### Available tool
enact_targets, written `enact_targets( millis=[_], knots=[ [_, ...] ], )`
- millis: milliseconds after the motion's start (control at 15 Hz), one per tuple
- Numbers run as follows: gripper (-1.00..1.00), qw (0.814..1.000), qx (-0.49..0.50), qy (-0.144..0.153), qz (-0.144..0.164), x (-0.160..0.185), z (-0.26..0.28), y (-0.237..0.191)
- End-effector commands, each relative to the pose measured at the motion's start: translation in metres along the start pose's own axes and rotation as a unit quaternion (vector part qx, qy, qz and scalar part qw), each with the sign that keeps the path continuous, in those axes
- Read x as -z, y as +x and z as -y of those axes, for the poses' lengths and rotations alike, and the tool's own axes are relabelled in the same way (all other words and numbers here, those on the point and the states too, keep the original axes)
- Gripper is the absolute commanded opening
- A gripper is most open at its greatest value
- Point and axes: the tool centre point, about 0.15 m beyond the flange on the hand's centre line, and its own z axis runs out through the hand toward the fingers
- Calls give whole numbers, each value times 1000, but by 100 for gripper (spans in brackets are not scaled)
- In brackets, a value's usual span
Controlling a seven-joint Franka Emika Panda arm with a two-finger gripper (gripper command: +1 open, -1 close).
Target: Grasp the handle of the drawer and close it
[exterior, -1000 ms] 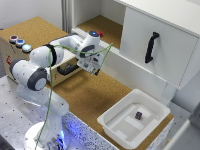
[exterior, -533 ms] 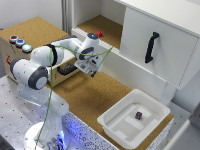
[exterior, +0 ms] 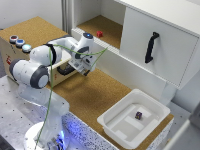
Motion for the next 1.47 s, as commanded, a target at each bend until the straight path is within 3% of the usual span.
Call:
enact_targets(
  millis=[0,67,533,667,1067,1133,1400],
  knots=[
    [-100,999,7,-44,-5,-45,96,13],
    [-100,999,21,-30,-2,-52,111,16],
    [-100,996,75,-39,-19,-59,174,24],
    [-100,996,79,-37,-33,-50,178,16],
    [-100,994,40,-70,-70,-10,156,-10],
    [100,994,35,-71,-73,-2,153,-12],
    [100,990,2,-117,-78,30,128,-18]
  ],
)
